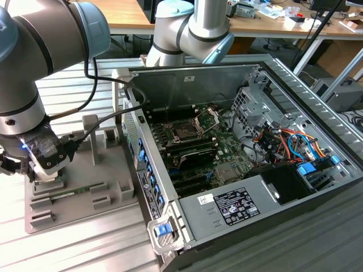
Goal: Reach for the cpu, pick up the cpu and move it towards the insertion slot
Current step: 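Pick up the cpu and move it towards the insertion slot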
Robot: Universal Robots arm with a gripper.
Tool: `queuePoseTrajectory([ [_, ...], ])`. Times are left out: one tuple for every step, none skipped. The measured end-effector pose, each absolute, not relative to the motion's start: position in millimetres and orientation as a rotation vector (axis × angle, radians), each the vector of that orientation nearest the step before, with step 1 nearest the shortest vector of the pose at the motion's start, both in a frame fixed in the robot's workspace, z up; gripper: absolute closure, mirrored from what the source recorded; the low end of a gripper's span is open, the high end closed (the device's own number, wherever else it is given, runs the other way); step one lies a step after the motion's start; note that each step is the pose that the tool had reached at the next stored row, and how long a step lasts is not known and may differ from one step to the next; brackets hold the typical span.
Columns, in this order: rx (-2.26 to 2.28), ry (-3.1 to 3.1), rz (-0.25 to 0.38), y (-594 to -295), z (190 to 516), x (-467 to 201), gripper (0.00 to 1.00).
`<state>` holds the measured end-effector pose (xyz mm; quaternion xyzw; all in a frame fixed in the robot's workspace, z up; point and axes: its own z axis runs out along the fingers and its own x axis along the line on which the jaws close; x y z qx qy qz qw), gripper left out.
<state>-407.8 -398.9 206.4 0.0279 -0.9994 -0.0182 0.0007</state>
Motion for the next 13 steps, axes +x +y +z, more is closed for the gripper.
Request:
queuePoseTrajectory([
  [0.088, -3.138, -0.057, -398.9, 207.7, -407.8, 0.45],
  [0.088, -3.138, -0.057, -398.9, 207.8, -407.8, 0.45],
  [0.087, -3.138, -0.057, -398.9, 207.9, -407.9, 0.45],
  [0.087, -3.138, -0.057, -398.9, 208.1, -407.8, 0.45],
  [0.087, -3.138, -0.057, -398.9, 208.3, -407.8, 0.45],
  [0.088, -3.138, -0.057, -398.9, 208.4, -407.8, 0.45],
  [0.087, -3.138, -0.057, -398.9, 208.6, -407.8, 0.45],
  [0.088, -3.138, -0.057, -398.9, 208.7, -407.8, 0.45],
  [0.088, -3.138, -0.057, -398.9, 208.8, -407.8, 0.45],
  [0.088, -3.138, -0.057, -398.9, 209.0, -407.9, 0.45],
  [0.088, -3.138, -0.057, -398.9, 209.2, -407.8, 0.45],
  [0.088, -3.138, -0.057, -398.9, 209.3, -407.8, 0.45],
  [0.088, -3.138, -0.057, -398.9, 209.6, -407.8, 0.45],
])
